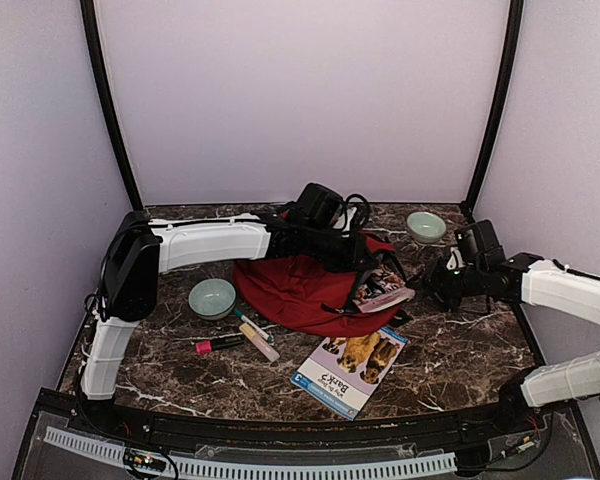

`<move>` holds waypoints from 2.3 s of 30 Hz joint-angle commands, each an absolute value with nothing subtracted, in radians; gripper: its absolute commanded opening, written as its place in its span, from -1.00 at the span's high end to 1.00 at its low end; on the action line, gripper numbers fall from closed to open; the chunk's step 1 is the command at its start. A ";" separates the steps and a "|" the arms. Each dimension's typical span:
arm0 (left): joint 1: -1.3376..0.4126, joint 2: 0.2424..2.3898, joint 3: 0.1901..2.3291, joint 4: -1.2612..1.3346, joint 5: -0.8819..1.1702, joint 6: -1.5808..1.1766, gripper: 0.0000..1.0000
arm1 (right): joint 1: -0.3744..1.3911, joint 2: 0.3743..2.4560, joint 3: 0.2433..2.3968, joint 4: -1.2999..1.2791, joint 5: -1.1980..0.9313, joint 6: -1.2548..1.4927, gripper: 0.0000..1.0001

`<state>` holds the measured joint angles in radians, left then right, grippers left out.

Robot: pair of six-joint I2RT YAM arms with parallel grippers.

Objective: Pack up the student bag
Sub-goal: Place the book in the largest pocket of the bag, then adjust the book in the largest pocket of the bag.

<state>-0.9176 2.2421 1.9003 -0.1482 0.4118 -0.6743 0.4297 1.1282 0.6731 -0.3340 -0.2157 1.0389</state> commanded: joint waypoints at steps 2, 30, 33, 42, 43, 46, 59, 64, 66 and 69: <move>-0.920 2.223 1.961 -0.162 0.451 -0.671 1.00 | 0.437 1.245 0.719 -0.233 -0.246 1.006 0.12; -0.925 2.224 1.945 -0.187 0.497 -0.672 1.00 | 0.514 1.585 1.049 -0.265 -0.416 0.852 1.00; -0.925 2.221 1.954 -0.191 0.506 -0.673 1.00 | 0.514 1.656 1.055 -0.208 -0.428 0.855 1.00; -0.920 2.223 1.943 -0.205 0.531 -0.689 1.00 | 0.517 1.775 1.038 0.002 -0.498 0.859 1.00; -0.920 2.221 1.938 -0.203 0.534 -0.690 1.00 | 0.517 1.766 1.034 0.000 -0.497 0.852 1.00; -0.920 2.219 1.926 -0.199 0.529 -0.689 1.00 | 0.517 1.723 1.023 -0.065 -0.478 0.808 0.90; -0.875 2.214 1.896 -0.215 0.443 -0.636 1.00 | 0.489 1.369 1.004 -0.426 -0.338 0.750 0.12; -0.821 2.214 1.898 -0.255 0.340 -0.650 1.00 | 0.473 1.249 1.011 -0.548 -0.283 0.733 -0.02; -0.798 2.217 1.902 -0.251 0.324 -0.649 1.00 | 0.470 1.201 1.000 -0.574 -0.268 0.729 -0.08; -0.775 2.229 1.918 -0.255 0.321 -0.634 1.00 | 0.467 1.127 0.966 -0.606 -0.249 0.730 -0.11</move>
<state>-0.8165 2.2547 1.9102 -0.2394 0.3714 -0.6609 0.4744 1.2049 0.9905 -0.5335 -0.2974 0.7410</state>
